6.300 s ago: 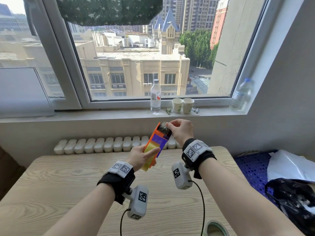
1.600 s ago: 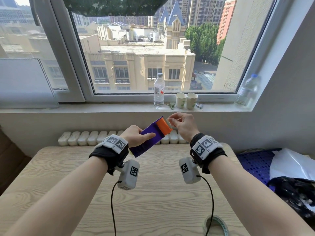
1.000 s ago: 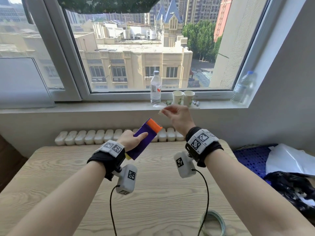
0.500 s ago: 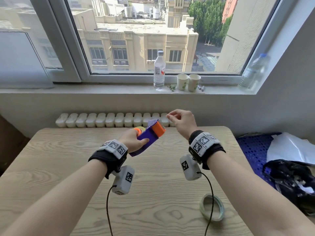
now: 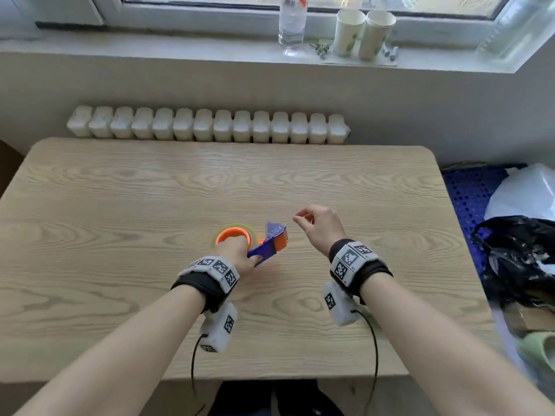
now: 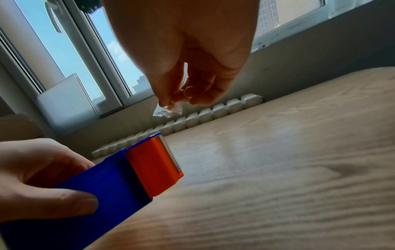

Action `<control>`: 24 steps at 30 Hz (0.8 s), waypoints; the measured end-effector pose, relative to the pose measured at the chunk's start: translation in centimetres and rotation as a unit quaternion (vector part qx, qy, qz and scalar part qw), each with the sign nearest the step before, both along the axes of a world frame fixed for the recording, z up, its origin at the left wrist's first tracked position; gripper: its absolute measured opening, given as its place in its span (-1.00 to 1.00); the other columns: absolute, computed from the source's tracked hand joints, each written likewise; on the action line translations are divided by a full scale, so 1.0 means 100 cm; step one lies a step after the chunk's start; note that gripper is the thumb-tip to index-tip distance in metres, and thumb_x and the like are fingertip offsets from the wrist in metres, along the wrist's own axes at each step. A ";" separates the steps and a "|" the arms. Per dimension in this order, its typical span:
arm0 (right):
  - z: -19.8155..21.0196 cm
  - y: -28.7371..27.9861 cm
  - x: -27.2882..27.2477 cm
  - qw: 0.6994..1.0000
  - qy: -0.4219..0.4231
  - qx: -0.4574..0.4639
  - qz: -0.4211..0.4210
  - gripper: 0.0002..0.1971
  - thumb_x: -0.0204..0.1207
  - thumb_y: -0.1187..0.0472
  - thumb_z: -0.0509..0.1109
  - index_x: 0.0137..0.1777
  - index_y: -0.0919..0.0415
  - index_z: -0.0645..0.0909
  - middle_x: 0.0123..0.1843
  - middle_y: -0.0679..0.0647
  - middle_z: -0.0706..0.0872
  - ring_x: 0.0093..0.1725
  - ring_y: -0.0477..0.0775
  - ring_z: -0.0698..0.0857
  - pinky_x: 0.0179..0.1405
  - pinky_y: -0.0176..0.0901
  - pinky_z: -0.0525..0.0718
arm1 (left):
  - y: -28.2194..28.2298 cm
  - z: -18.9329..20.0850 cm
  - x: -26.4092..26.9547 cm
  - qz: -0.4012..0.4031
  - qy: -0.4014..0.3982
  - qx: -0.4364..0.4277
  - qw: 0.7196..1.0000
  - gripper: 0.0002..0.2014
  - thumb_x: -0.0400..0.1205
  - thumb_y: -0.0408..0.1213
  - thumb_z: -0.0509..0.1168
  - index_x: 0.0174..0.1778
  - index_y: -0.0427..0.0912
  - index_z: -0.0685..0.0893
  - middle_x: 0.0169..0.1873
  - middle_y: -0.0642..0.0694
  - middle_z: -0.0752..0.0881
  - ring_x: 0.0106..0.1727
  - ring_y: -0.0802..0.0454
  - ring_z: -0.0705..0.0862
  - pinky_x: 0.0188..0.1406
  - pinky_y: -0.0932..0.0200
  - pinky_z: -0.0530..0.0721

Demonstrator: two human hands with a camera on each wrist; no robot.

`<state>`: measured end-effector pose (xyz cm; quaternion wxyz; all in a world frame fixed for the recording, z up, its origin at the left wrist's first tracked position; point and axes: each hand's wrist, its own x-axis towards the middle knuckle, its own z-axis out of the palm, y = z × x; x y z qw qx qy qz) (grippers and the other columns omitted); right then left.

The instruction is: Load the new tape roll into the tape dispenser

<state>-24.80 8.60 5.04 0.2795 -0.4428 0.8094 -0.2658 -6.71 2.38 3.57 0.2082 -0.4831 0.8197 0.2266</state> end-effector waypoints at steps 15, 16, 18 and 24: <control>-0.037 0.025 0.005 0.989 0.055 0.117 0.069 -0.81 0.54 0.08 0.33 -0.04 0.17 0.71 0.02 0.15 0.70 0.12 0.17 0.63 0.04 -0.04 0.55 | 0.015 -0.046 0.005 -0.011 -0.013 -0.005 1.000 -0.59 0.57 0.07 0.25 0.09 -0.22 0.49 0.06 -0.26 0.71 0.13 -0.31 0.64 -0.12 0.02 0.47; -0.038 0.026 0.005 0.987 0.063 0.126 0.077 -0.79 0.55 0.07 0.32 -0.03 0.17 0.71 0.06 0.14 0.69 0.15 0.17 0.63 0.05 -0.04 0.55 | 0.016 -0.047 0.004 -0.012 -0.015 -0.007 1.000 -0.58 0.57 0.07 0.25 0.11 -0.23 0.49 0.08 -0.27 0.71 0.15 -0.32 0.63 -0.09 0.01 0.49; -0.036 0.028 0.006 0.981 0.081 0.146 0.098 -0.77 0.57 0.05 0.30 0.03 0.16 0.70 0.13 0.14 0.67 0.21 0.17 0.61 0.09 -0.02 0.55 | 0.017 -0.045 0.003 -0.020 -0.012 -0.004 1.000 -0.57 0.58 0.05 0.26 0.13 -0.26 0.49 0.09 -0.28 0.71 0.15 -0.33 0.64 -0.01 -0.01 0.52; -0.026 0.033 0.004 0.963 0.124 0.186 0.149 -0.72 0.62 0.03 0.22 0.11 0.16 0.66 0.19 0.15 0.64 0.24 0.19 0.60 0.07 -0.01 0.53 | 0.010 -0.030 0.001 -0.003 0.010 0.051 0.999 -0.64 0.58 0.05 0.27 -0.15 -0.20 0.40 -0.16 -0.17 0.58 -0.12 -0.14 0.58 -0.20 0.06 0.45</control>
